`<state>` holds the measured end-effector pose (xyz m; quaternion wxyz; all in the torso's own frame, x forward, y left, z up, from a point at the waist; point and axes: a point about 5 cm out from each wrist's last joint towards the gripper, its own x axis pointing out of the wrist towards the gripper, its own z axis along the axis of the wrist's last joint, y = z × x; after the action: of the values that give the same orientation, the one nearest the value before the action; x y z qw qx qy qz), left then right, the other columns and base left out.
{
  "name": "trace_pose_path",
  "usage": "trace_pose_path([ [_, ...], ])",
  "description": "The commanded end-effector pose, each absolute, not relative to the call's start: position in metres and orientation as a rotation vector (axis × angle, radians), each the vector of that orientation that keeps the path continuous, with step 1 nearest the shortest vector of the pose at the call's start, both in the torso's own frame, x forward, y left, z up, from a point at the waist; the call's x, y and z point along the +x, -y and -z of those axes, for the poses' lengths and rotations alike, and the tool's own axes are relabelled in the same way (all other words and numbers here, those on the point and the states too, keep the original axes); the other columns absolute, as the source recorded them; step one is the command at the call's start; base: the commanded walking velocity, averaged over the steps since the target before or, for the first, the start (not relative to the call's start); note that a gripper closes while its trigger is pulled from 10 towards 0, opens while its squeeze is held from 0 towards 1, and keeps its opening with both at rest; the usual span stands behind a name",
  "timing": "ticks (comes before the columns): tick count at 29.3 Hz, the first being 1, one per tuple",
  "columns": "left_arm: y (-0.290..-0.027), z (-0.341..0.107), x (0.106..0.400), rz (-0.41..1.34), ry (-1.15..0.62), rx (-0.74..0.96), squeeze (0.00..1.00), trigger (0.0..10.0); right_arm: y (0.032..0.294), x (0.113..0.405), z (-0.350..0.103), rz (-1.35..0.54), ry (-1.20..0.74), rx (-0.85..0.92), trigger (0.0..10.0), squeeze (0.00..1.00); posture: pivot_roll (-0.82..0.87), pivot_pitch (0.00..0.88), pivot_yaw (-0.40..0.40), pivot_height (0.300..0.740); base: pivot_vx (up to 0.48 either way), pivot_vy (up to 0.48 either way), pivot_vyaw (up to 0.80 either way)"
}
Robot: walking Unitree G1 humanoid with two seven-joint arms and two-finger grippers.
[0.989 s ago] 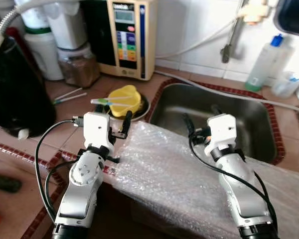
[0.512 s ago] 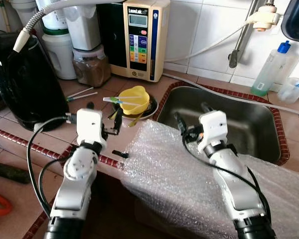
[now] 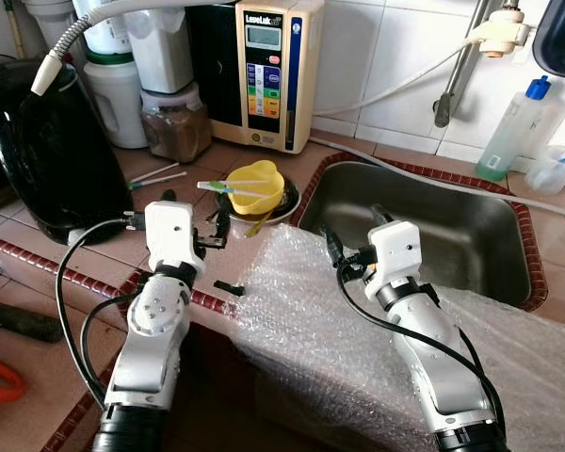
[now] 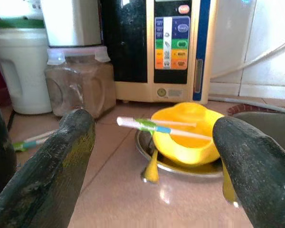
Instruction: Kitchen organization
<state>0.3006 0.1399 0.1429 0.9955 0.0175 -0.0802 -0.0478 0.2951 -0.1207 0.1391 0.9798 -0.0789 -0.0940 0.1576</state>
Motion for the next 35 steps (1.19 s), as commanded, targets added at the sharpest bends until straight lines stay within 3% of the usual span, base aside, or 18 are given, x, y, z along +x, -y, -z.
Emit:
trace_pose_path([
  [1,-0.138,-0.145,0.298,0.103,0.166,0.043,0.0,10.0,0.123,0.296,-0.146,-0.312,0.21,-0.165,10.0,0.0,0.1,0.0,0.0,0.74,0.0,-0.289,0.0],
  [16,-0.141,-0.145,0.295,0.105,0.153,0.048,0.0,10.0,0.121,0.292,-0.141,-0.312,0.192,-0.169,10.0,0.0,0.11,0.0,0.003,0.74,0.0,-0.445,0.0],
  [35,-0.152,-0.151,0.294,-0.011,0.179,0.071,0.0,10.0,0.123,0.288,-0.141,-0.324,0.192,-0.184,10.0,0.0,0.11,0.0,0.0,0.74,0.0,0.0,0.0],
])
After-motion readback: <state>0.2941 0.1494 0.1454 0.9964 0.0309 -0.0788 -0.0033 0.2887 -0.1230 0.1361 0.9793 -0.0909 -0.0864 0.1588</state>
